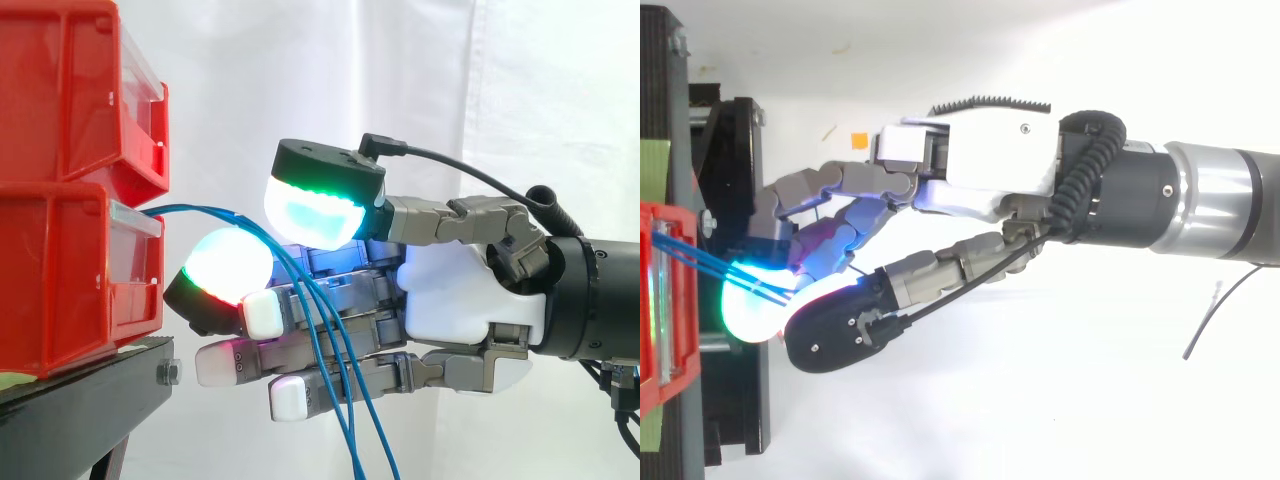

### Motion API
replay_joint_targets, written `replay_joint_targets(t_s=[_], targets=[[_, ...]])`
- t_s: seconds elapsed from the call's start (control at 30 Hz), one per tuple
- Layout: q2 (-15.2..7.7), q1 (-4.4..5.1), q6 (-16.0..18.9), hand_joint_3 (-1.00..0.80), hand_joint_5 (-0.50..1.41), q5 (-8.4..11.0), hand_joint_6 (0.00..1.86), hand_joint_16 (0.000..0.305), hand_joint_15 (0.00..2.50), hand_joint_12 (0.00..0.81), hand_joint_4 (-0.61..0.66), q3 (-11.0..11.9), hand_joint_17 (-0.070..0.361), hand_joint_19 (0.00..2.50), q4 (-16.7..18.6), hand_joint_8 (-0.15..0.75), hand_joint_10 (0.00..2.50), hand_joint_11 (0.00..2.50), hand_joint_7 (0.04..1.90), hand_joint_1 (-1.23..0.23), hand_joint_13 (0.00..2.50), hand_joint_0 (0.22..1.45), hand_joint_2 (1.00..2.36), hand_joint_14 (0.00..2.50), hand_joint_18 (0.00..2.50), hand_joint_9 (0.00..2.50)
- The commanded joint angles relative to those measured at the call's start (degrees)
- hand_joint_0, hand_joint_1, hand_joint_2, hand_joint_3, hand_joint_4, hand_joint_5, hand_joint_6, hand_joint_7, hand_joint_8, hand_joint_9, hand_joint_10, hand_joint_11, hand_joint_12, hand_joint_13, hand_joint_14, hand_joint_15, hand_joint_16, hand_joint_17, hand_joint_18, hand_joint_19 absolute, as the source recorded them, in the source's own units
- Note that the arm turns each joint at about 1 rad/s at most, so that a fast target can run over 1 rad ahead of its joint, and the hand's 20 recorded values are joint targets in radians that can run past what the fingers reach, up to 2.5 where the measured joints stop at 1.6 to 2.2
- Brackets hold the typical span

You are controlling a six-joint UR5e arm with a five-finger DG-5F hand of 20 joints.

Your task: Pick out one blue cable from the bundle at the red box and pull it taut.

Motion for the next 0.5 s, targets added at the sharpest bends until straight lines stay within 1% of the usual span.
replay_joint_targets(t_s=[0.0, 0.07, 0.13, 0.2, 0.33, 0.37, 0.4, 0.47], targets=[[0.0, -0.06, -0.4, -0.19, -0.12, -0.13, 0.63, 0.045, 0.36, 0.335, 0.13, 0.0, 0.101, 0.62, 0.0, 0.284, 0.02, 0.50, 0.96, -0.65, 0.64, 0.67, 1.02, 0.01, 0.60, 0.90], [0.0, -0.15, -0.7, -0.19, -0.13, -0.13, 0.67, 0.045, 0.36, 0.336, 0.13, -0.1, 0.102, 0.61, -0.1, 0.289, 0.02, 0.51, 0.89, -0.66, 0.64, 0.67, 1.02, 0.01, 0.60, 0.91], [0.0, -0.15, -0.8, -0.20, -0.16, -0.13, 0.78, 0.046, 0.37, 0.342, 0.15, 0.0, 0.104, 0.62, -0.1, 0.296, 0.02, 0.54, 0.72, -0.68, 0.65, 0.66, 1.01, 0.01, 0.61, 0.91], [0.0, -0.24, -0.9, -0.23, -0.16, -0.13, 0.82, 0.046, 0.36, 0.342, 0.16, -0.1, 0.104, 0.62, -0.1, 0.299, 0.02, 0.54, 0.69, -0.69, 0.65, 0.64, 1.01, 0.01, 0.61, 0.91], [0.0, -0.15, -0.9, -0.35, -0.17, -0.13, 0.83, 0.047, 0.37, 0.345, 0.17, -0.1, 0.105, 0.62, -0.1, 0.302, 0.02, 0.55, 0.68, -0.66, 0.66, 0.61, 1.01, 0.01, 0.61, 0.90], [0.0, -0.24, -0.9, -0.40, -0.16, -0.22, 0.83, 0.047, 0.37, 0.346, 0.18, -0.1, 0.105, 0.62, -0.1, 0.304, 0.02, 0.56, 0.67, -0.63, 0.66, 0.60, 1.01, 0.01, 0.61, 0.91], [0.0, -0.15, -0.9, -0.46, -0.16, -0.22, 0.83, 0.047, 0.37, 0.349, 0.17, -0.1, 0.106, 0.63, -0.1, 0.306, 0.02, 0.54, 0.67, -0.54, 0.66, 0.58, 1.00, 0.01, 0.61, 0.91], [0.0, -0.24, -0.9, -0.48, -0.16, -0.22, 0.82, 0.048, 0.37, 0.349, 0.17, -0.1, 0.107, 0.63, -0.1, 0.308, 0.02, 0.55, 0.69, -0.50, 0.67, 0.58, 1.00, 0.01, 0.62, 0.93]])
